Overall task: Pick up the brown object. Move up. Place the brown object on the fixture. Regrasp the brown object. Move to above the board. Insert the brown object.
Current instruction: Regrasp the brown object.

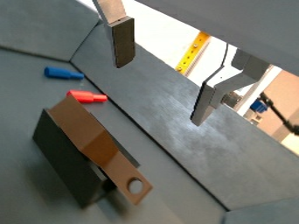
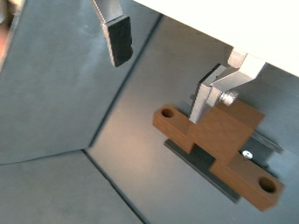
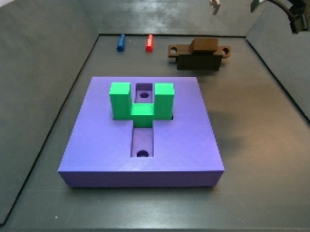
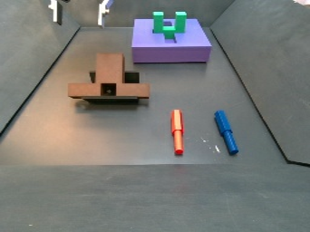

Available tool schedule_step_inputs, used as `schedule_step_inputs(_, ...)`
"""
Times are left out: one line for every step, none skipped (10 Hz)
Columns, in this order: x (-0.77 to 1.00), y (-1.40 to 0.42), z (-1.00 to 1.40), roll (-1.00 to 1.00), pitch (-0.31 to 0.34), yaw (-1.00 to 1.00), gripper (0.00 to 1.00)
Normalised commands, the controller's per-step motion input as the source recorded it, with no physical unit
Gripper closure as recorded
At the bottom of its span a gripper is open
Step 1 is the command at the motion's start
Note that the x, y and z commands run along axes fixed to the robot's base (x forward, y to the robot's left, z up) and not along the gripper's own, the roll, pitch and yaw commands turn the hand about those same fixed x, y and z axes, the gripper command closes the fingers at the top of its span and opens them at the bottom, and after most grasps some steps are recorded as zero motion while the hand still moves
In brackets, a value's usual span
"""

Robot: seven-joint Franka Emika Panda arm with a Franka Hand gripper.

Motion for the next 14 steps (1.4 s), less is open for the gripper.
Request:
schedule_step_inputs(-0.13, 0.00, -0.23, -0.19, -0.266, 0.44, 0.00)
schedule_step_inputs(-0.16, 0.01, -0.25, -0.29, -0.277, 0.67, 0.00)
schedule_step_inputs(-0.07, 0.00, -0.27, -0.35, -0.151, 0.68, 0.00)
schedule_step_inputs(-0.16, 0.00, -0.25, -0.04, 0.000, 0.57, 0.00)
schedule_step_inputs(-0.18, 0.00, -0.15, 0.00, 0.094, 0.36, 0.00)
schedule_step_inputs(0.00, 0.02, -0.22, 0.00, 0.246, 0.11, 0.00)
schedule_step_inputs(0.00, 0.00, -0.22, 0.03, 0.386, 0.00, 0.00)
schedule_step_inputs(0.00, 0.01, -0.23, 0.04, 0.474, 0.00, 0.00)
schedule_step_inputs(-0.10, 0.00, -0.32, 0.00, 0.377, 0.00, 0.00)
schedule_step_inputs(-0.17, -0.01, -0.26, 0.00, 0.294, 0.04, 0.00)
schedule_step_inputs(-0.16, -0.03, -0.17, 0.00, 0.277, 0.07, 0.00)
schedule_step_inputs(-0.15, 0.00, 0.00, 0.00, 0.286, 0.05, 0.00)
schedule_step_inputs(-0.01, 0.00, 0.08, 0.00, 0.251, 0.10, 0.00)
schedule_step_inputs(-0.09, -0.01, 0.00, 0.00, 0.166, 0.08, 0.00)
